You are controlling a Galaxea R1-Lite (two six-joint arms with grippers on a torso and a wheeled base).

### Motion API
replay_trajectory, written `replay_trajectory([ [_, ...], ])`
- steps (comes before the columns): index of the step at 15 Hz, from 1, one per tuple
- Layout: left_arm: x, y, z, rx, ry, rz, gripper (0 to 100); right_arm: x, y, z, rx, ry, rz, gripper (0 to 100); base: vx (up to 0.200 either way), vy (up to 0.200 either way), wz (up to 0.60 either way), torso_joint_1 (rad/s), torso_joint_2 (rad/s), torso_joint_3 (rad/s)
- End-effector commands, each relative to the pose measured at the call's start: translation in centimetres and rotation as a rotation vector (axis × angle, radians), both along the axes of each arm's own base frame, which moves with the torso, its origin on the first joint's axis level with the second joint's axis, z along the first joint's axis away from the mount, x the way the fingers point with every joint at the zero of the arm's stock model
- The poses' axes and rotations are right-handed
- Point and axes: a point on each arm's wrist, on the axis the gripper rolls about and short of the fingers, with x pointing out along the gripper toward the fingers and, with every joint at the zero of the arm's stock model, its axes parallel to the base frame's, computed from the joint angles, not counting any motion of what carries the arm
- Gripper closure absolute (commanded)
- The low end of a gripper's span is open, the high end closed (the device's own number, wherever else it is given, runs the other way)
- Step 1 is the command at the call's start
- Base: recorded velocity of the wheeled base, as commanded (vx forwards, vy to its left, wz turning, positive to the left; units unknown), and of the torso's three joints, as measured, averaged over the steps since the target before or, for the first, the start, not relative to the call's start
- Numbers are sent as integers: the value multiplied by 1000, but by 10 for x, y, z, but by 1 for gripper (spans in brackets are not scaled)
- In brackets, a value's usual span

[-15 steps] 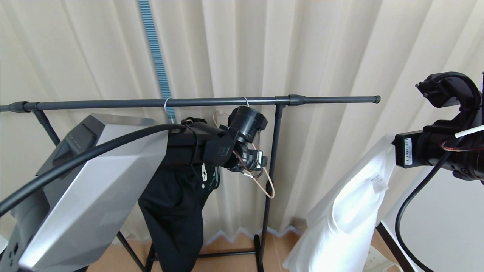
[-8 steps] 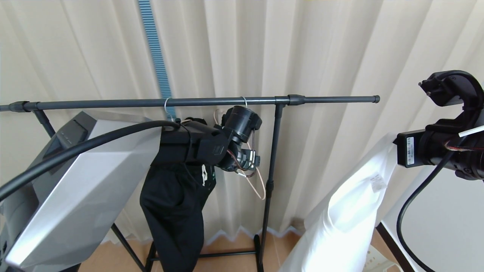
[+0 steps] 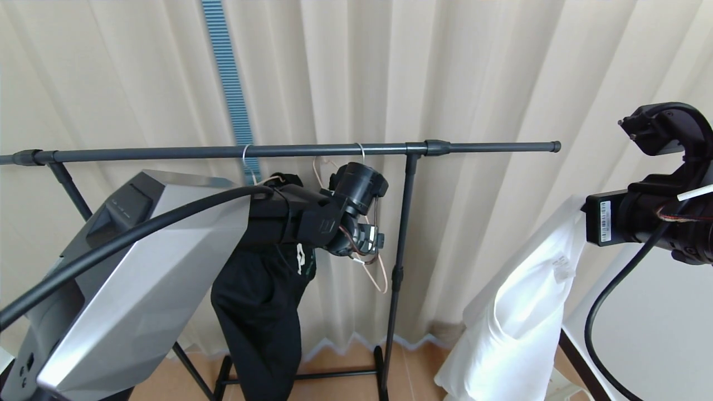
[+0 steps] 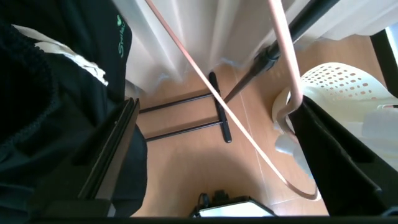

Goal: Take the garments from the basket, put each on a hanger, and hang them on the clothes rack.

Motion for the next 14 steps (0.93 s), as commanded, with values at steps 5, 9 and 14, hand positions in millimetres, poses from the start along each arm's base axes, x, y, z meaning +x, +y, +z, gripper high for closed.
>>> replay_trajectory([
  [5, 2, -2, -8, 10, 13, -1, 100, 0, 0, 0, 0, 1, 1, 100, 0, 0, 0, 0, 0, 0],
  [9, 1, -3, -2, 2, -3, -7, 100, 0, 0, -1, -1, 4, 1, 100, 0, 0, 0, 0, 0, 0],
  [14, -2, 0, 7, 9, -26, 17, 100, 0, 0, -1, -2, 5, 1, 100, 0, 0, 0, 0, 0, 0],
])
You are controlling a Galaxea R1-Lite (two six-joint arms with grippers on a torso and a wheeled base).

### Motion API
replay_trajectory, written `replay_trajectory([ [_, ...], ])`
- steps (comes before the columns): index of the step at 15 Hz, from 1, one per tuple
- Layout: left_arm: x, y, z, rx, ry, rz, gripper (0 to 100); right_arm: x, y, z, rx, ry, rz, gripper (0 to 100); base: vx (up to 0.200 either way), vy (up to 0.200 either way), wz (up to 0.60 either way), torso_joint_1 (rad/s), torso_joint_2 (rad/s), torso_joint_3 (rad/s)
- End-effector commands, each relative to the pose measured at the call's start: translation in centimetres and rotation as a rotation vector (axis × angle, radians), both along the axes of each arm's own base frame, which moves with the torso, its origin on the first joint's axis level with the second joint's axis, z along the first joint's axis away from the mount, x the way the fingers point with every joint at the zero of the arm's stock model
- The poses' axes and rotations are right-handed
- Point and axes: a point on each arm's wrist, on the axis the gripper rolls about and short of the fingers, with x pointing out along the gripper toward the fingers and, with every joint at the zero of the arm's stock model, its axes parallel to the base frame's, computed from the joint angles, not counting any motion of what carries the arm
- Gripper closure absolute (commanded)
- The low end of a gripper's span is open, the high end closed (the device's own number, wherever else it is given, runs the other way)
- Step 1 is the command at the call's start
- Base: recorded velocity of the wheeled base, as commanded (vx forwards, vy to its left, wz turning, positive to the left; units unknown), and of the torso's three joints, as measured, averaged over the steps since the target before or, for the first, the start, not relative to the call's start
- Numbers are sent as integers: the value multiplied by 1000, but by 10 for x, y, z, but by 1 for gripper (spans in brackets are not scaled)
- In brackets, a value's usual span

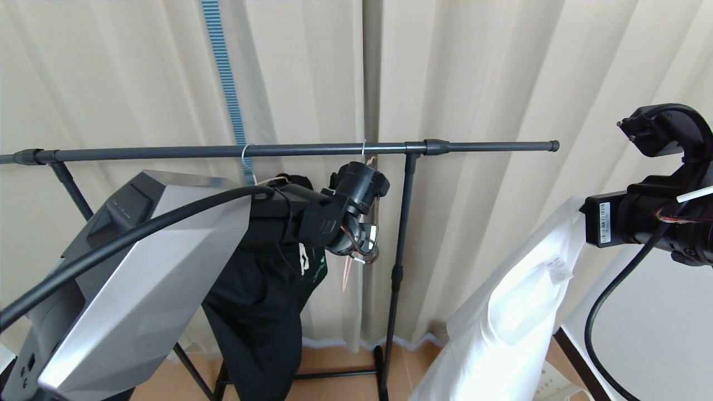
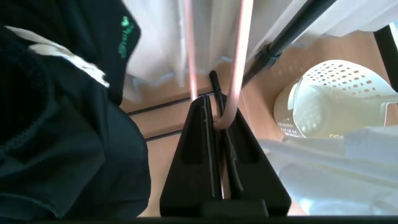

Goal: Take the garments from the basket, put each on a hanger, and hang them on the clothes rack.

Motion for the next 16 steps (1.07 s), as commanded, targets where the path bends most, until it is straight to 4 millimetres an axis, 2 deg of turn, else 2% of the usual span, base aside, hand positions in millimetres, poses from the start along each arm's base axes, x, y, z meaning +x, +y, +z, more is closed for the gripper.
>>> replay_trajectory([
  [1, -2, 1, 7, -2, -16, 10, 100, 0, 0, 0, 0, 1, 0, 100, 0, 0, 0, 0, 0, 0],
  [5, -21, 6, 35, -21, -46, -2, 100, 1, 1, -1, -1, 2, 0, 100, 0, 0, 0, 0, 0, 0],
  [10, -54, 15, 50, -4, -32, -35, 100, 1, 1, -1, -2, 4, 0, 100, 0, 0, 0, 0, 0, 0],
  [16, -61, 21, 64, -20, -53, -35, 100, 1, 1, -1, -1, 2, 0, 100, 0, 0, 0, 0, 0, 0],
])
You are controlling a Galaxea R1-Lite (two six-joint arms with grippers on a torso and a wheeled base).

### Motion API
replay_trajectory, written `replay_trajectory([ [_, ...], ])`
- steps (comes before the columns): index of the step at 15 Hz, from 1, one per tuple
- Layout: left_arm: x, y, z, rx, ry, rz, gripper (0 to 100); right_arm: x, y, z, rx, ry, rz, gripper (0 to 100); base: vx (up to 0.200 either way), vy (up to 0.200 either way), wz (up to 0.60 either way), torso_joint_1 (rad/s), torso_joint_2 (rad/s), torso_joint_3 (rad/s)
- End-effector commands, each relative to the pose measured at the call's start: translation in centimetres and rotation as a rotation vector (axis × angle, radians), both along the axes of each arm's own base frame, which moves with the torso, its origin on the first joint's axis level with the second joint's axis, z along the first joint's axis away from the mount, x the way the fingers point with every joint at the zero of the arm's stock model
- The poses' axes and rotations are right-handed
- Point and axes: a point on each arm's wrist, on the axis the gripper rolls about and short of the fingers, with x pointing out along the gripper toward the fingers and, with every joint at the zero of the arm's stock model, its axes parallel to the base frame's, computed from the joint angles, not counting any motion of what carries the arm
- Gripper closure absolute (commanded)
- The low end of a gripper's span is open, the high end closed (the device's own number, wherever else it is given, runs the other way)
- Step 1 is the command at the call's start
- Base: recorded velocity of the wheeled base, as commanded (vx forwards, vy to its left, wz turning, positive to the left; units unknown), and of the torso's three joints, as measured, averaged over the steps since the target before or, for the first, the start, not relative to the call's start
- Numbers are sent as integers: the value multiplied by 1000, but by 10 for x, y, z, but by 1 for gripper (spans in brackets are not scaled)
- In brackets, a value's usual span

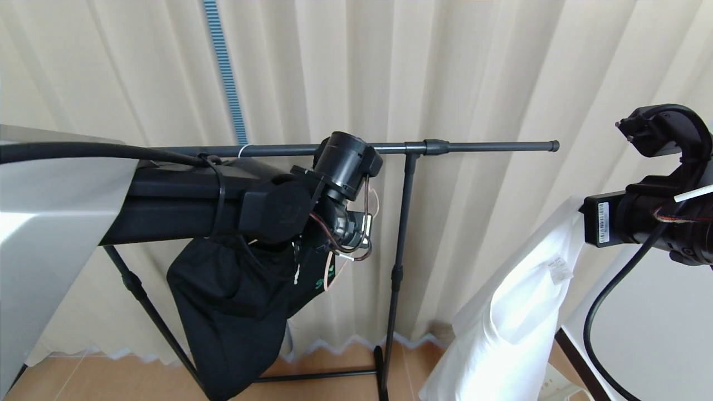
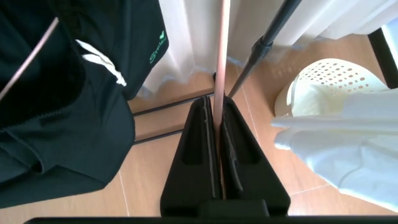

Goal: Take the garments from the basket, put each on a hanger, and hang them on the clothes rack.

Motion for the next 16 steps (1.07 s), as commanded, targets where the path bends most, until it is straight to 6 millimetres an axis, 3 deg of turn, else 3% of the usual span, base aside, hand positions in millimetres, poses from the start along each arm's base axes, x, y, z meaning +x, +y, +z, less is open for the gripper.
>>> replay_trajectory([
  [1, -2, 2, 6, -9, -11, 0, 100, 0, 0, 0, 0, 0, 0, 100, 0, 0, 0, 0, 0, 0],
  [7, -7, 5, 13, -30, -47, 3, 100, -1, 0, 1, 2, -3, 0, 100, 0, 0, 0, 0, 0, 0],
  [16, -36, 14, 28, -41, -61, -29, 100, -1, 0, 1, 2, -3, 0, 100, 0, 0, 0, 0, 0, 0],
])
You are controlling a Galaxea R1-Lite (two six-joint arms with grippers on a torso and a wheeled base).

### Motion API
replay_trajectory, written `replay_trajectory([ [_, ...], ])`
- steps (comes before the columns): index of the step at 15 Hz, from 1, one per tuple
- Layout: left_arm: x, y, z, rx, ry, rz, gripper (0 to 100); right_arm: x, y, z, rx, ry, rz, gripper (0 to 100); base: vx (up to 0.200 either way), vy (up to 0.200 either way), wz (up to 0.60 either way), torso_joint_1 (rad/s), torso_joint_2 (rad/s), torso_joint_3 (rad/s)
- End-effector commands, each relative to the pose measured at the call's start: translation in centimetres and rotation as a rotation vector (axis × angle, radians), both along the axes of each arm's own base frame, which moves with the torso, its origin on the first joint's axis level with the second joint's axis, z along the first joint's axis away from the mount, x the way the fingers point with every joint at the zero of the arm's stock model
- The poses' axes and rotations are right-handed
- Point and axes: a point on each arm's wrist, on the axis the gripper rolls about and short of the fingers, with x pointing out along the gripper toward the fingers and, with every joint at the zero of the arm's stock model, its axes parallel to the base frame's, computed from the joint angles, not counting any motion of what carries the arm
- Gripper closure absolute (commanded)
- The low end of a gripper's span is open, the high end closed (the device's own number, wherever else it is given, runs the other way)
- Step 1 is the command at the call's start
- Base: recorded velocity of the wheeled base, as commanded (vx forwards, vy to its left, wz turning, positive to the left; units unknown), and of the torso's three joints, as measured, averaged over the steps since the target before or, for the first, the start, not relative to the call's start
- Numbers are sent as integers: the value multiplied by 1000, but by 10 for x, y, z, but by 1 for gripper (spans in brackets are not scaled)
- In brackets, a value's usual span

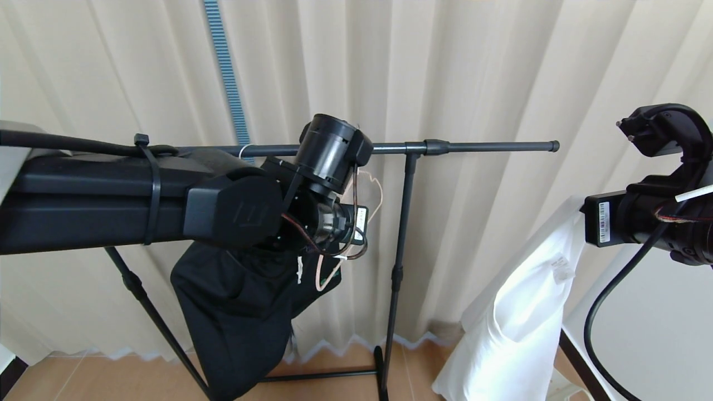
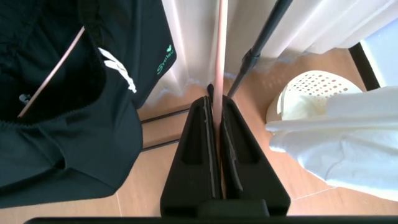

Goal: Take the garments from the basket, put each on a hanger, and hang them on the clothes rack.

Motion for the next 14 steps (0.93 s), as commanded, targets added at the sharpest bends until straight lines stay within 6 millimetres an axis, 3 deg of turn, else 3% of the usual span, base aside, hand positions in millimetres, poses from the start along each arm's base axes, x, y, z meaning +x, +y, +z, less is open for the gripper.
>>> replay_trajectory([
  [1, -11, 5, 6, -4, -10, -11, 100, 0, 0, 0, 1, -1, 1, 100, 0, 0, 0, 0, 0, 0],
  [8, -52, 39, 2, 7, -56, -50, 100, 0, 2, -2, -2, 6, 7, 100, 0, 0, 0, 0, 0, 0],
  [14, -107, 89, -33, 22, -234, -140, 100, -3, 13, -7, -14, 25, 55, 100, 0, 0, 0, 0, 0, 0],
])
